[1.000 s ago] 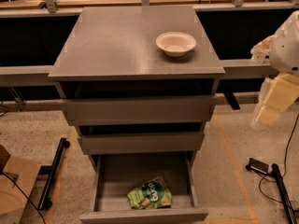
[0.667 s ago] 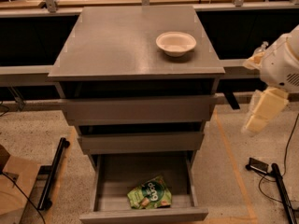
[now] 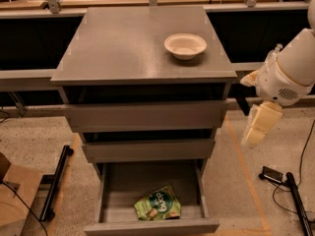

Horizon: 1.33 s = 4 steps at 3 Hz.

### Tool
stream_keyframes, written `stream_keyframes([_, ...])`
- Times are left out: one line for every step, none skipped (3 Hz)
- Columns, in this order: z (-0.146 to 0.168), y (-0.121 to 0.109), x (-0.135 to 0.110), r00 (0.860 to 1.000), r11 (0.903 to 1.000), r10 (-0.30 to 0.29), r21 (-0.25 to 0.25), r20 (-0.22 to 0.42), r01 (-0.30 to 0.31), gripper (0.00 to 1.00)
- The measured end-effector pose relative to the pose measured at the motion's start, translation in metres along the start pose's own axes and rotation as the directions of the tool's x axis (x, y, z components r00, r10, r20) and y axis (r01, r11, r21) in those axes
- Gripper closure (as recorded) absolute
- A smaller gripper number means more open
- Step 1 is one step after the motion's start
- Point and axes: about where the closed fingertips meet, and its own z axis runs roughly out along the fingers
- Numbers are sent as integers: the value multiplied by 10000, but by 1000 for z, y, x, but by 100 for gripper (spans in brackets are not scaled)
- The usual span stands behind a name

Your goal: Pick green rice chip bag from bottom drawer and place on counter

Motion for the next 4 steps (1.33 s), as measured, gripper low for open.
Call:
stream_keyframes([33,8,-3,9930,9957,787,-549,882,-741,0])
stream_keyframes([104,14,-2,9528,9684,2318,-1390,1959,-2070,0])
stream_keyframes([190,14,8,8742,9064,4124,-2120,2563,-3654,0])
stream_keyframes([183,13,6,8821,9141,3960,-2008,2552,-3523,0])
